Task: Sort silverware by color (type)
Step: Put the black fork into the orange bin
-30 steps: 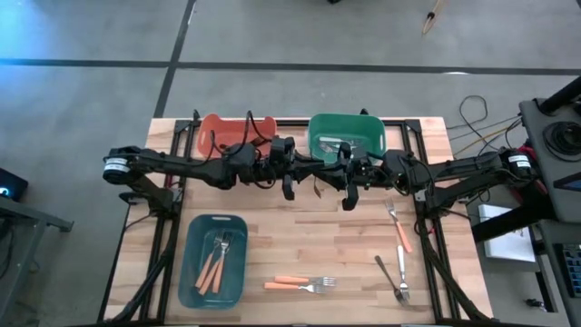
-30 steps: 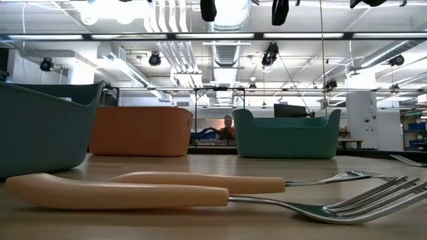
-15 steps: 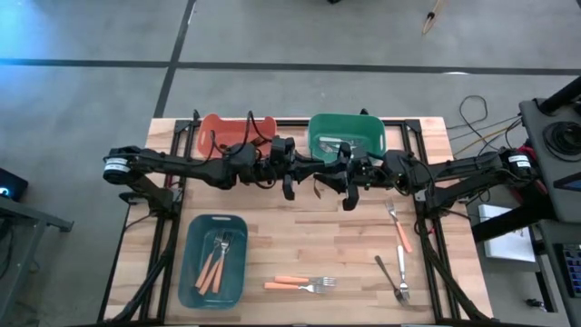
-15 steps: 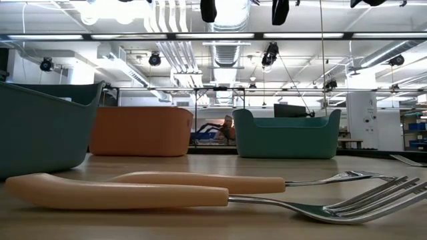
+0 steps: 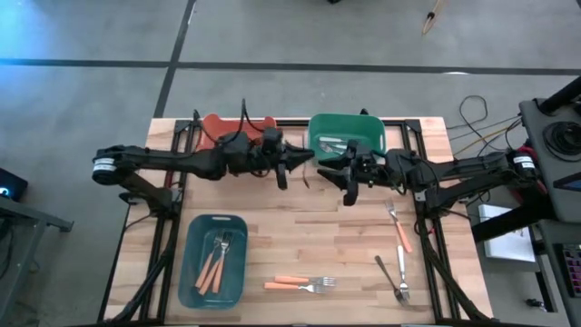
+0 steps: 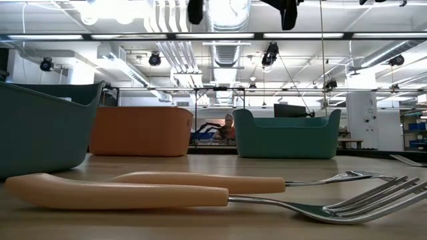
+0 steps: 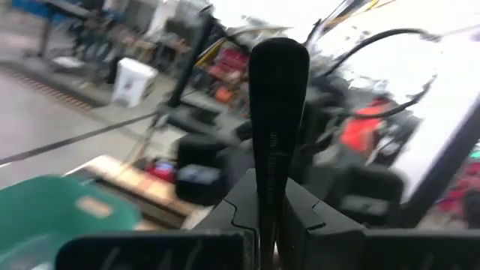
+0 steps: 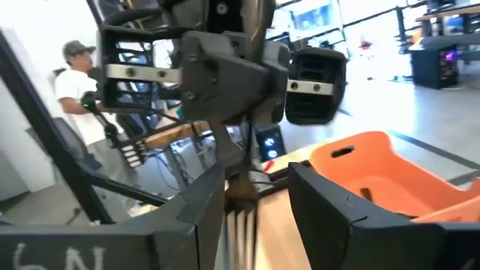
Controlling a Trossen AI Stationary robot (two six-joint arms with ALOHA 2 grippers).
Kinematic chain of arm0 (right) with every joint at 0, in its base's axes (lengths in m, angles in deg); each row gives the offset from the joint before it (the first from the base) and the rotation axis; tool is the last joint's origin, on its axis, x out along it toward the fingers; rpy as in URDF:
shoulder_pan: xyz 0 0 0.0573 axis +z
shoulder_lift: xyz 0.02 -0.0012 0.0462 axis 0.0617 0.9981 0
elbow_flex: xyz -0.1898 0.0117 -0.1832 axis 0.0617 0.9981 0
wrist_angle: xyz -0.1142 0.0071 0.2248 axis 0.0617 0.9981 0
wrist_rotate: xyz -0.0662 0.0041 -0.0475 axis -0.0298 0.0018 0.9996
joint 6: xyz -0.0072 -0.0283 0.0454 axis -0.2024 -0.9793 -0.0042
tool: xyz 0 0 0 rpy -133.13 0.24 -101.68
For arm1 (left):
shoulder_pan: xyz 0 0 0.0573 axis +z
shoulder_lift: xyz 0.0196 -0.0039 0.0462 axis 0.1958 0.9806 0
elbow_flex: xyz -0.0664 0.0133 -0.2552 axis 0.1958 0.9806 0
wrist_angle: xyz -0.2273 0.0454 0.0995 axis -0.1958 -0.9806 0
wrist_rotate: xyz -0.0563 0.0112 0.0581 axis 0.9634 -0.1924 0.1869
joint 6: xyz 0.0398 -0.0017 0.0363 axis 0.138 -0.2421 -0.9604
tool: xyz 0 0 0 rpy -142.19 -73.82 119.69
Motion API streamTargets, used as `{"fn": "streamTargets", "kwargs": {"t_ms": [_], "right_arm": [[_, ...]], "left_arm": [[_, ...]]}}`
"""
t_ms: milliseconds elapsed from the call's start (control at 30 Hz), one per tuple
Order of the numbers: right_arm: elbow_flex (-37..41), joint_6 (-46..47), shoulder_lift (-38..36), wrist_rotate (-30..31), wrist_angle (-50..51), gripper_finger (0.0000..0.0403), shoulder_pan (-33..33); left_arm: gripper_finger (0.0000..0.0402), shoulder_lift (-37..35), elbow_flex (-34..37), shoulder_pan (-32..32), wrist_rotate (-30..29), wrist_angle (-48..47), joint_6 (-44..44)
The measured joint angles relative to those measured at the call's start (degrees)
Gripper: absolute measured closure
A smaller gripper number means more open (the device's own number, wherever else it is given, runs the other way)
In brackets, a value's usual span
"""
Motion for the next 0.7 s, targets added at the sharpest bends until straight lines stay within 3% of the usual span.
{"fn": "streamTargets", "kwargs": {"t_ms": [167, 400, 567, 700], "right_arm": [[0.00, -1.08, -1.54, 1.18, 4.22, 0.0266, -0.21], [0.00, -1.28, -2.03, 1.21, 6.65, 0.0267, -2.01], [0.00, -1.30, -1.97, 1.19, 6.63, 0.0267, -3.48], [0.00, -1.20, -1.97, 1.19, 6.67, 0.0271, -4.23]], "left_arm": [[0.0399, -6.41, 0.00, 7.53, -0.64, -20.17, -3.98], [0.0398, -11.41, 0.00, 25.62, -1.69, -47.19, -9.58], [0.0398, -10.13, 0.00, 36.41, -1.73, -55.98, -7.33], [0.0397, -8.69, 0.02, 39.23, -1.70, -59.13, -7.85]]}}
